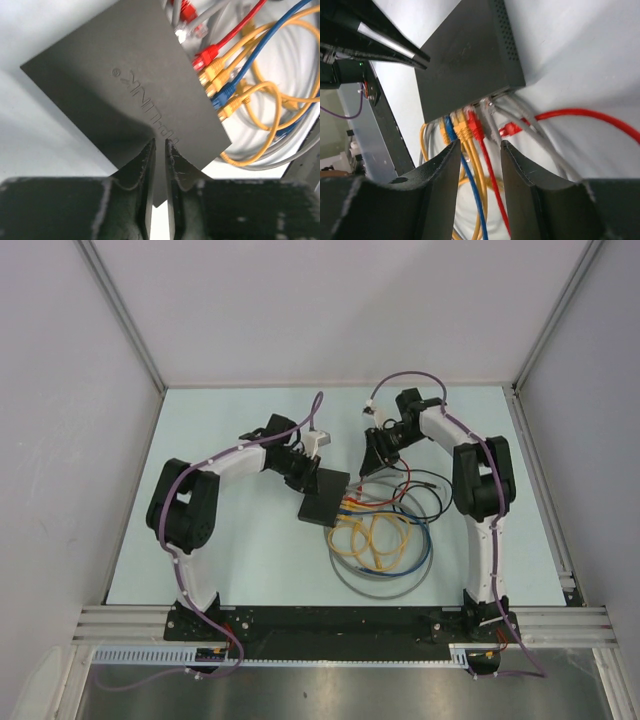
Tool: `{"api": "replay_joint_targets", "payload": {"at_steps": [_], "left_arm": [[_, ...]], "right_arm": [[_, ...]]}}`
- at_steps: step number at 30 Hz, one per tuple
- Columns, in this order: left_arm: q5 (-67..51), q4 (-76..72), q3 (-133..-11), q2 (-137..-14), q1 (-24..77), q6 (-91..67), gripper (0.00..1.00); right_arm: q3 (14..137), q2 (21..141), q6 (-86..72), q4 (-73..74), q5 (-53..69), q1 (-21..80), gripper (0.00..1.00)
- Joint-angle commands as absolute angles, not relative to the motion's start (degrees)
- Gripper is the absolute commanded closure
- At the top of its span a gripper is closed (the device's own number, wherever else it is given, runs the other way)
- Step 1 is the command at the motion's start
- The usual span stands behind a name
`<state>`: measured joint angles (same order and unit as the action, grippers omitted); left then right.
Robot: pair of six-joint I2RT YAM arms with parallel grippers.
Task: Pull the plug from the switch port
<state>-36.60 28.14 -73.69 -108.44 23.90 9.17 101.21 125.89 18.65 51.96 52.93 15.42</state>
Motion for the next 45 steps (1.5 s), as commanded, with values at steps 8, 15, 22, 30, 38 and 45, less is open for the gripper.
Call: {"api": "replay_joint_targets", "payload": {"at_steps": [8, 15, 22, 30, 38, 45], "left_arm": [[-28.7, 28.5, -72.7, -109.9, 25.0, 13.9, 0.85], [-28.1, 29.1, -72.6, -111.1, 25.1, 14.4, 0.86], [-28.2, 29.4, -72.8, -111.5, 25.2, 14.1, 0.86], [-28.1, 29.4, -72.9, -111.8, 25.3, 14.0, 0.86], [-27.7, 29.4, -72.9, -112.0, 25.6, 14.0, 0.86], [-27.4, 29.3, -72.9, -112.0, 25.7, 14.0, 0.86]], "right_arm": [[107.0, 133.2, 16.7, 51.6, 56.8, 17.8, 0.58], [107.0, 135.7, 15.5, 50.8, 57.2, 18.5, 0.56], [107.8, 137.6, 15.1, 50.8, 57.5, 19.1, 0.55], [108.2, 138.7, 15.1, 50.8, 56.0, 19.6, 0.58], [108.1, 139.5, 16.5, 51.2, 54.9, 20.1, 0.63], [107.7, 139.6, 20.2, 53.0, 56.0, 20.0, 0.71]]}}
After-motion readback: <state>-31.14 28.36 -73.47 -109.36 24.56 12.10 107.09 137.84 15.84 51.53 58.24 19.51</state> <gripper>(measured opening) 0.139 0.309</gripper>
